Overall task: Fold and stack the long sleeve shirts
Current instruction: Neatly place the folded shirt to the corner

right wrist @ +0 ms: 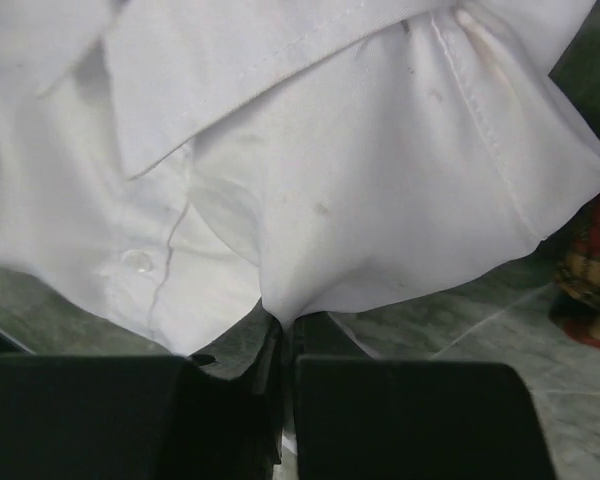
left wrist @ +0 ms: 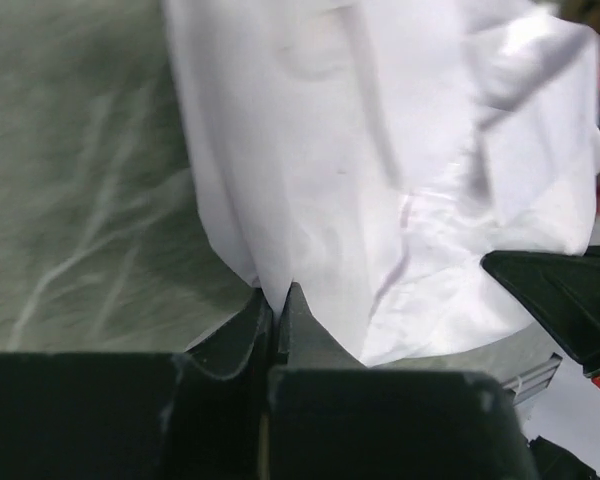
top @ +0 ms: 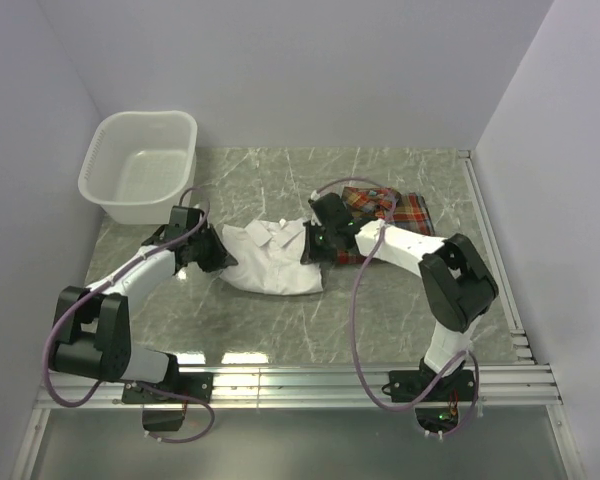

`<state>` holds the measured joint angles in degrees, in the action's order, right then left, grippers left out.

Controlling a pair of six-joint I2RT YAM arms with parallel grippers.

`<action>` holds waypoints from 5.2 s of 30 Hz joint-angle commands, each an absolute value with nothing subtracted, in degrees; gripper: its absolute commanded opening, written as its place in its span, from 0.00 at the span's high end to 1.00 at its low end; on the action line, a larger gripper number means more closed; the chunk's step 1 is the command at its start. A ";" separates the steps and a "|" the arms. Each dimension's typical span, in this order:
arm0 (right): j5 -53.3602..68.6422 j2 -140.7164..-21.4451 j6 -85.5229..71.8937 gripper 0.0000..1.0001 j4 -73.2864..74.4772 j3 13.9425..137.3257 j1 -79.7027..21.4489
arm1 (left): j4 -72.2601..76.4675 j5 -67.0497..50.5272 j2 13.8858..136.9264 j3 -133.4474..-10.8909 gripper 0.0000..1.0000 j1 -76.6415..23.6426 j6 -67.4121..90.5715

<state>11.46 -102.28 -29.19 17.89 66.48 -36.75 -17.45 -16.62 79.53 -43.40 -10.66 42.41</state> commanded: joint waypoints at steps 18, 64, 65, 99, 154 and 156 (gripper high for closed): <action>1.06 -81.04 -2.83 1.00 28.05 75.50 -9.68 | -6.78 -11.78 92.27 -76.45 0.99 -32.33 47.37; 2.63 -86.40 -18.98 0.25 20.57 77.52 6.85 | -8.88 11.52 106.17 -88.85 0.26 -45.35 51.42; 3.68 -86.40 -20.20 0.25 19.78 77.08 7.03 | -8.35 10.99 106.26 -89.29 0.27 -45.35 50.81; 9.51 -86.15 -26.81 0.29 25.35 82.33 14.85 | -11.85 8.51 105.57 -93.78 0.11 -43.86 45.36; -24.96 -11.43 -12.48 0.01 31.64 58.63 -6.59 | -42.10 51.07 21.71 -66.27 0.01 -38.76 35.15; -24.70 -11.08 -12.48 0.01 31.20 58.27 -6.59 | -42.01 50.71 22.06 -66.09 0.01 -38.76 35.33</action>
<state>-23.86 -11.62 -13.34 34.04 59.13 -6.13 -44.01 50.81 20.43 -66.32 -38.65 35.29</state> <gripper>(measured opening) 0.986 0.993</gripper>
